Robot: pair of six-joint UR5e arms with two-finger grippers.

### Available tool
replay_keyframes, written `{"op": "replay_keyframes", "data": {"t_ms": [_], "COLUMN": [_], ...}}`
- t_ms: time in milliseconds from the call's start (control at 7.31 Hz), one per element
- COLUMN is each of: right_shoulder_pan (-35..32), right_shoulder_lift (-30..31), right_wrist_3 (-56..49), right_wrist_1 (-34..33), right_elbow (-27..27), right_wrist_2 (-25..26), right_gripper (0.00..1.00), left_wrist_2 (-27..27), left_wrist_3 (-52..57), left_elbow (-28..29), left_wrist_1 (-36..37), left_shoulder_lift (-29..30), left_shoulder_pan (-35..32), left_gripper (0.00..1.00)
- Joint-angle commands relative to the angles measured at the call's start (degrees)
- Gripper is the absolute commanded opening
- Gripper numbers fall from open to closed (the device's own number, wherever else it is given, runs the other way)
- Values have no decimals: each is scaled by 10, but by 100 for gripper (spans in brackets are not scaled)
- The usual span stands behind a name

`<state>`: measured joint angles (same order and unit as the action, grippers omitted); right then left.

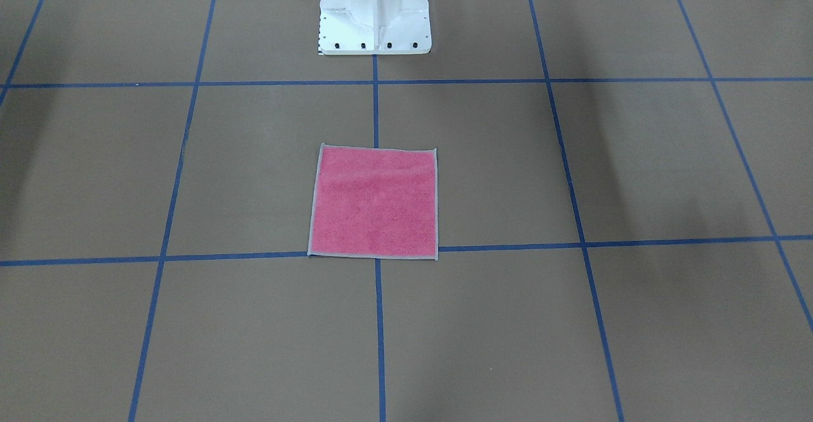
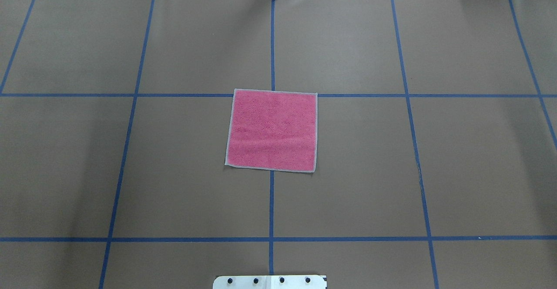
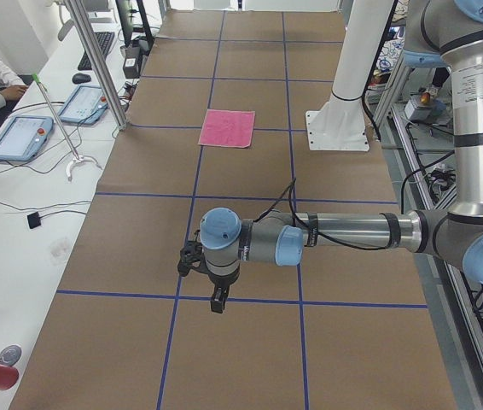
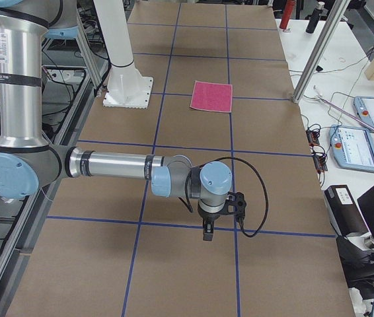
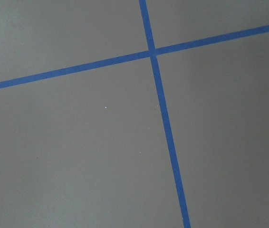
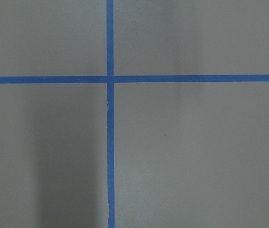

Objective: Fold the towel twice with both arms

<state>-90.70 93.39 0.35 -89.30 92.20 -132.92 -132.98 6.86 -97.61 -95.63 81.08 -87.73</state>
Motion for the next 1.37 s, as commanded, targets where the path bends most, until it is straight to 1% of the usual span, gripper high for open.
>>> {"op": "replay_keyframes", "data": {"t_ms": [0,547,684,821,1094,1231], "right_shoulder_pan": [0,0,0,0,0,0], "right_shoulder_lift": [0,0,0,0,0,0], "right_wrist_3": [0,0,-1,-1,-2,2], "right_wrist_1": [0,0,2,16,87,138], "right_elbow": [0,-1,4,5,4,5], "right_wrist_2": [0,0,0,0,0,1], "right_gripper": [100,100,100,100,100,100], "left_wrist_2": [1,6,6,4,0,1], "left_wrist_3": [0,-2,-4,-5,-4,-7], "left_elbow": [-3,-7,-29,-39,-49,-43], "left_wrist_1": [-1,-1,0,0,-15,-67], "left_shoulder_lift": [-3,7,9,10,34,63], "left_shoulder_pan": [0,1,1,1,1,2], "left_gripper": [100,100,100,100,100,100]}}
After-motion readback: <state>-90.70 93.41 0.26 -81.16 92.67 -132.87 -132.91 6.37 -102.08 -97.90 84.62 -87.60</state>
